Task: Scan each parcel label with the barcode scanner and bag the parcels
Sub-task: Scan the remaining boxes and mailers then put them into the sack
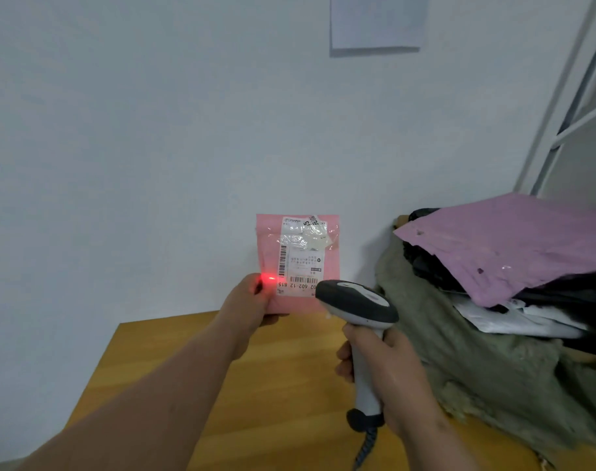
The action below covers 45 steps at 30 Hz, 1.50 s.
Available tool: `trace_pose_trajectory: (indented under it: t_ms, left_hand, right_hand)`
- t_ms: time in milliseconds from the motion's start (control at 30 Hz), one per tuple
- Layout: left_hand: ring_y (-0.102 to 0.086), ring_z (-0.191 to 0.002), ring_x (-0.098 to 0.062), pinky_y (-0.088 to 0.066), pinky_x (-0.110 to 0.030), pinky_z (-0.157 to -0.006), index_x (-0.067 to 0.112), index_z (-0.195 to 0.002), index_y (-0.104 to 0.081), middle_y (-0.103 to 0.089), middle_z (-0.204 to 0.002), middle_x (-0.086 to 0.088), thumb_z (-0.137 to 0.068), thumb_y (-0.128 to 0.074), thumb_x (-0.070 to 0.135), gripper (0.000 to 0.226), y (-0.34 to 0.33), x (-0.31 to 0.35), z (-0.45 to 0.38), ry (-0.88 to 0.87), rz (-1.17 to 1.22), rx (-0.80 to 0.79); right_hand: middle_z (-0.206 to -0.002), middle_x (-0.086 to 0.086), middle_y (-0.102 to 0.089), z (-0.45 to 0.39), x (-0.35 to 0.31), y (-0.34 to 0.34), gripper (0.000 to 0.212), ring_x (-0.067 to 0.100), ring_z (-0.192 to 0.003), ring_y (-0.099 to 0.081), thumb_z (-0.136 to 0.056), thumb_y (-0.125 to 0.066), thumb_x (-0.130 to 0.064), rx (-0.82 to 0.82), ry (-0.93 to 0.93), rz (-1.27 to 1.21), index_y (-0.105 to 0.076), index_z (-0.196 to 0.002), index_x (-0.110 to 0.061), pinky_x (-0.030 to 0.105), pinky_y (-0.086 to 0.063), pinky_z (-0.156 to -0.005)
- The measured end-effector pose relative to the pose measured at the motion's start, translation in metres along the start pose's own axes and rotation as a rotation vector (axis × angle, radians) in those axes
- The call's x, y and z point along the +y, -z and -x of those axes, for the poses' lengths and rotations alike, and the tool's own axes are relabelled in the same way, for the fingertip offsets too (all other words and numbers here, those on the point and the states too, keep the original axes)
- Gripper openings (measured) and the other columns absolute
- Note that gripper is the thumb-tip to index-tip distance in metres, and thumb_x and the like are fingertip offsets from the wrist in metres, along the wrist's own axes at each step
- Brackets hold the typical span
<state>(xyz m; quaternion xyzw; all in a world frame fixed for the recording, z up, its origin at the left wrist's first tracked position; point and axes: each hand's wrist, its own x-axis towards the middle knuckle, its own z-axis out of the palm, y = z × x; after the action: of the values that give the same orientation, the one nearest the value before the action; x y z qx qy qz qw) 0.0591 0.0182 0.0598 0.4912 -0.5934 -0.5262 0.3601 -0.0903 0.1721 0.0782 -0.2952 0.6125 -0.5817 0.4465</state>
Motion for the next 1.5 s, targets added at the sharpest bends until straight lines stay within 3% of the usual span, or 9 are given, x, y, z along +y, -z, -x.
trace_pose_trajectory:
  t_ms: [500,733,867,967,1067,1167,1233,1333,1500]
  left_hand:
    - [-0.072,-0.084,-0.020,-0.059,-0.036,-0.079,0.019,-0.117,-0.057,-0.069,-0.111,0.001,-0.103,-0.043,0.015,0.020,-0.049,0.037,0.016,-0.071,-0.033,-0.051]
    - [-0.064,-0.091,-0.012,-0.058,-0.036,-0.079,0.026,-0.120,-0.059,-0.064,-0.104,0.013,-0.102,-0.044,0.019,0.024,-0.119,0.098,0.004,-0.469,-0.299,0.122]
    - [-0.057,-0.088,-0.006,-0.040,-0.010,-0.064,0.029,-0.125,-0.062,-0.063,-0.103,0.018,-0.104,-0.041,0.022,0.031,-0.180,0.136,-0.016,-0.694,-0.528,0.176]
    - [-0.060,-0.091,-0.015,-0.041,-0.019,-0.069,0.029,-0.128,-0.060,-0.068,-0.110,0.006,-0.102,-0.039,0.016,0.036,-0.236,0.157,-0.036,-0.818,-0.700,0.161]
    - [-0.052,-0.126,-0.022,-0.039,-0.031,-0.106,0.032,-0.145,-0.044,-0.053,-0.142,0.003,-0.103,-0.037,0.019,0.044,-0.293,0.161,-0.059,-0.762,-0.905,0.019]
    - [-0.044,-0.134,-0.021,-0.034,-0.037,-0.111,0.036,-0.150,-0.030,-0.042,-0.151,0.003,-0.099,-0.043,0.012,0.058,-0.338,0.157,-0.068,-0.612,-1.307,-0.234]
    - [-0.034,-0.142,-0.019,-0.019,-0.046,-0.118,0.039,-0.151,-0.026,-0.031,-0.158,0.006,-0.098,-0.042,0.010,0.062,-0.350,0.150,-0.067,-0.541,-1.431,-0.353]
    - [-0.019,-0.148,-0.014,-0.001,-0.053,-0.120,0.040,-0.151,-0.024,-0.020,-0.161,0.009,-0.104,-0.034,0.020,0.053,-0.343,0.142,-0.063,-0.490,-1.263,-0.398]
    - [-0.021,-0.146,-0.008,-0.003,-0.045,-0.121,0.039,-0.150,-0.030,-0.023,-0.159,0.013,-0.105,-0.030,0.028,0.046,-0.288,0.134,-0.058,-0.449,-1.072,-0.167]
  right_hand:
    - [-0.063,0.007,-0.064,0.011,-0.013,0.052,0.014,0.020,-0.053,-0.062,-0.094,-0.062,-0.015,0.076,0.043,-0.051,-0.062,-0.087,-0.003,0.034,-0.050,-0.058]
    - [-0.061,0.011,-0.063,-0.003,-0.024,0.105,0.016,0.019,-0.050,-0.060,-0.093,-0.062,-0.013,0.102,0.060,-0.113,-0.060,-0.081,-0.003,0.031,-0.051,-0.055]
    - [-0.062,0.014,-0.061,-0.015,-0.040,0.156,0.020,0.022,-0.053,-0.057,-0.092,-0.064,-0.011,0.154,0.080,-0.158,-0.062,-0.075,-0.001,0.030,-0.050,-0.051]
    - [-0.064,0.015,-0.064,-0.028,-0.052,0.201,0.017,0.022,-0.055,-0.058,-0.093,-0.064,-0.012,0.228,0.112,-0.194,-0.065,-0.080,-0.001,0.032,-0.052,-0.054]
    - [-0.062,0.016,-0.062,-0.040,-0.060,0.241,0.019,0.021,-0.051,-0.056,-0.093,-0.063,-0.010,0.252,0.139,-0.228,-0.063,-0.077,0.000,0.037,-0.049,-0.059]
    - [-0.063,0.014,-0.061,-0.049,-0.059,0.268,0.016,0.020,-0.051,-0.058,-0.094,-0.062,-0.009,0.245,0.131,-0.226,-0.061,-0.081,0.000,0.035,-0.049,-0.055]
    - [-0.065,0.012,-0.065,-0.054,-0.054,0.278,0.014,0.019,-0.054,-0.061,-0.094,-0.063,-0.013,0.226,0.113,-0.187,-0.063,-0.086,-0.002,0.034,-0.051,-0.058]
    - [-0.064,0.010,-0.065,-0.059,-0.049,0.280,0.014,0.018,-0.054,-0.062,-0.094,-0.064,-0.013,0.199,0.092,-0.177,-0.064,-0.085,-0.003,0.031,-0.054,-0.057]
    - [-0.067,0.009,-0.068,-0.065,-0.050,0.247,0.012,0.021,-0.058,-0.064,-0.091,-0.068,-0.017,0.098,0.055,-0.107,-0.066,-0.089,-0.005,0.041,-0.056,-0.069]
